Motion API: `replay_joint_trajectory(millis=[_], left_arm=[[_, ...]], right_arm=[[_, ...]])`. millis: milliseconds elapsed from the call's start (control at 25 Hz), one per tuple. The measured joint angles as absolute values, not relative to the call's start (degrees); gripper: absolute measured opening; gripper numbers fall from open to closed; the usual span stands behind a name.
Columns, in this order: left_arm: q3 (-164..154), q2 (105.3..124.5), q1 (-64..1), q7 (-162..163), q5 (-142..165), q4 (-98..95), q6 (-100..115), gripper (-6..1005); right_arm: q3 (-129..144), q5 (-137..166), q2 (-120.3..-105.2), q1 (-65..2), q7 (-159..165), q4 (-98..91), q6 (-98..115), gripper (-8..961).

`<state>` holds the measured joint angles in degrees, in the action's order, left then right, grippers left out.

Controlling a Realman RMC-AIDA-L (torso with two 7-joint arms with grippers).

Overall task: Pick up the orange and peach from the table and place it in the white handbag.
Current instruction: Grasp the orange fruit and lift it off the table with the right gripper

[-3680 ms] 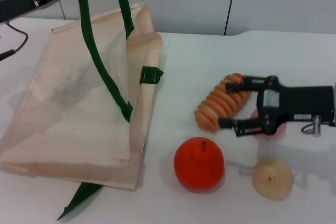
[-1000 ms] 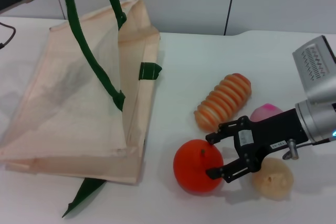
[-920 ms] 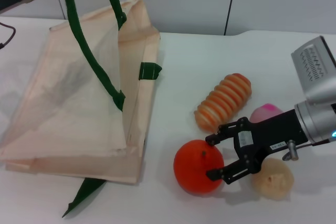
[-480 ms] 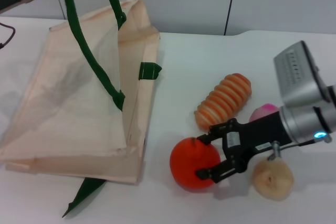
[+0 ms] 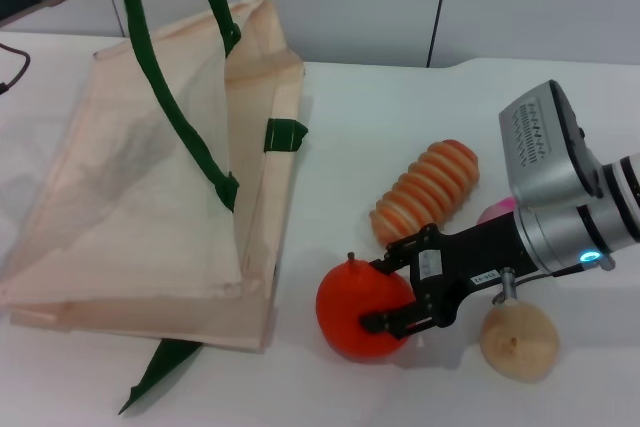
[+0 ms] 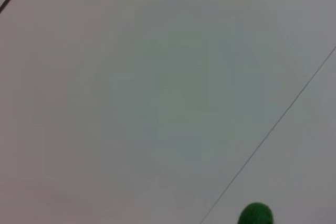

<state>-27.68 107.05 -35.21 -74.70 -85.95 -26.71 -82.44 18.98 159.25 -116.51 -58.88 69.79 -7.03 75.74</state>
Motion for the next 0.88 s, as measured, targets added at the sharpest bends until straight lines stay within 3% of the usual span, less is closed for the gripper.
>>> replay_joint_trajectory(millis=[240,440,880], left_arm=[[-27.68,107.05,-35.17,-74.7,-85.95,-26.72,-82.44,128],[-27.68,107.05,-35.02,-74.7,-85.95,-26.72,-82.44,128],[-27.68,107.05,-34.98,-74.78,-85.95,-26.72,-82.49,128]], right_arm=[[18.98,159.23,-116.43,-58.91,69.94,-7.03,76.01,699],[18.98,159.36,-116.36,-58.91,69.96,-7.03,76.32,562],[19.07,159.42,-116.19,-58.83,70.05,-7.55,76.46,466]])
